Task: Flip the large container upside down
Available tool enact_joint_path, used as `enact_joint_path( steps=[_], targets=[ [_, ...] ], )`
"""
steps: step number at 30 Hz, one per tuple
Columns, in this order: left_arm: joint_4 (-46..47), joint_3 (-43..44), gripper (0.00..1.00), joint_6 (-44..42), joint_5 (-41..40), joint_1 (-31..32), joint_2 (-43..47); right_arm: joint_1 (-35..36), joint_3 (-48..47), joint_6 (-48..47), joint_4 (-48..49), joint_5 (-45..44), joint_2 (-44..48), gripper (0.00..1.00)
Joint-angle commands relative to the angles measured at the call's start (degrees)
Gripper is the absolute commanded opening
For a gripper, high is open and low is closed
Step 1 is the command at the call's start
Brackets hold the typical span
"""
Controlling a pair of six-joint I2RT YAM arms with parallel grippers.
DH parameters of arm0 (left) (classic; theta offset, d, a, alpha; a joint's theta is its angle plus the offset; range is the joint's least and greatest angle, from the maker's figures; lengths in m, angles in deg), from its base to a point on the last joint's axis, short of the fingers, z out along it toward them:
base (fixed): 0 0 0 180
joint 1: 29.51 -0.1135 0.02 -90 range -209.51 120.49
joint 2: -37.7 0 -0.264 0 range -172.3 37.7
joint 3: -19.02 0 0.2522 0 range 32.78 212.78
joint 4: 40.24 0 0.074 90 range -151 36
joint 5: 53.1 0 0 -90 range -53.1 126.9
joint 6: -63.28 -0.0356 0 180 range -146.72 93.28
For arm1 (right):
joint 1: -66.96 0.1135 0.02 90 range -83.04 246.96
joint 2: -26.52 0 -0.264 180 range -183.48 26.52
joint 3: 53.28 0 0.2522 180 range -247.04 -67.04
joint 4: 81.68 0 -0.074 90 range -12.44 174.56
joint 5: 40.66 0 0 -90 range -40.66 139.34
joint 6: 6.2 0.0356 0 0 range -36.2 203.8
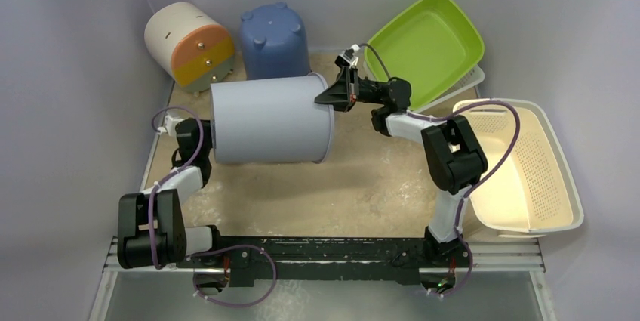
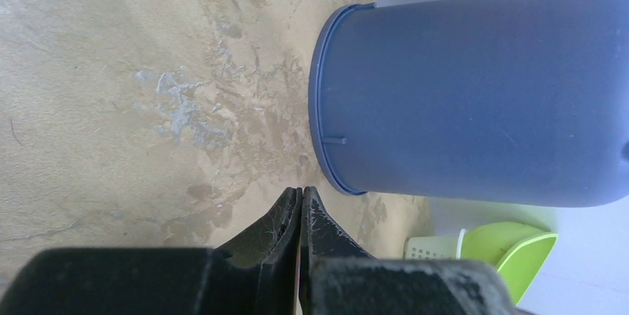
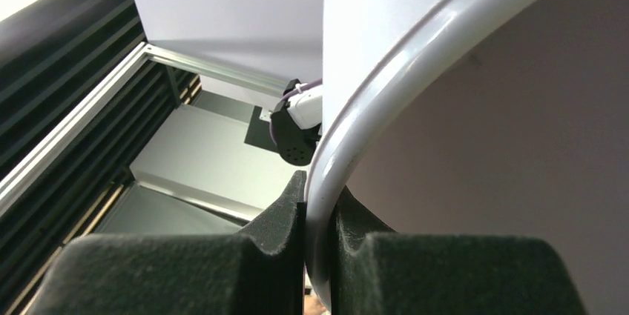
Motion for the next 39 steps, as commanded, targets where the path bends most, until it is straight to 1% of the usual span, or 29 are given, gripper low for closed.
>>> enact_joint_path(
  steps=[1, 7, 12, 15, 18, 21, 30, 32, 37, 39],
  targets=[
    [-1.0, 4.3, 0.0, 0.5, 1.0, 0.1, 4.0, 0.2, 2.8, 0.7, 26.3, -2.0, -0.4, 0.08],
    [-9.6, 9.2, 0.0, -0.7, 1.7, 0.1, 7.4, 0.2, 6.6, -1.5, 26.4, -0.5, -4.3, 0.09],
    [-13.3, 12.2, 0.0, -1.1, 1.9, 0.1, 8.5, 0.2, 8.4, -2.7, 26.4, 1.7, -7.4, 0.13],
    [-13.9, 12.9, 0.0, -1.1, 1.9, 0.1, 8.5, 0.2, 9.3, -3.1, 26.4, 3.4, -9.3, 0.19],
    [-13.9, 12.6, 0.0, -1.0, 2.0, 0.1, 8.6, 0.2, 10.2, -3.5, 26.4, 5.1, -11.1, 0.3],
    [-14.1, 12.0, 0.0, -1.1, 1.7, 0.1, 8.9, 0.1, 11.0, -4.2, 26.3, 6.5, -12.7, 0.37],
    [-15.8, 13.0, 0.0, -2.1, 1.8, 0.1, 8.5, -0.3, 12.3, -5.7, 26.3, 8.7, -15.7, 0.46],
    [-16.2, 13.7, 0.0, -2.3, 1.9, 0.1, 8.2, -0.9, 12.8, -6.2, 26.4, 9.1, -16.2, 0.55],
    [-16.7, 15.5, 0.0, -2.3, 2.8, 0.1, 7.7, -2.5, 13.6, -7.2, 26.6, 10.0, -17.7, 0.65],
    [-17.5, 16.7, 0.0, -2.7, 3.1, 0.1, 7.6, -3.4, 13.2, -7.3, 27.2, 11.3, -17.9, 0.67]
  ],
)
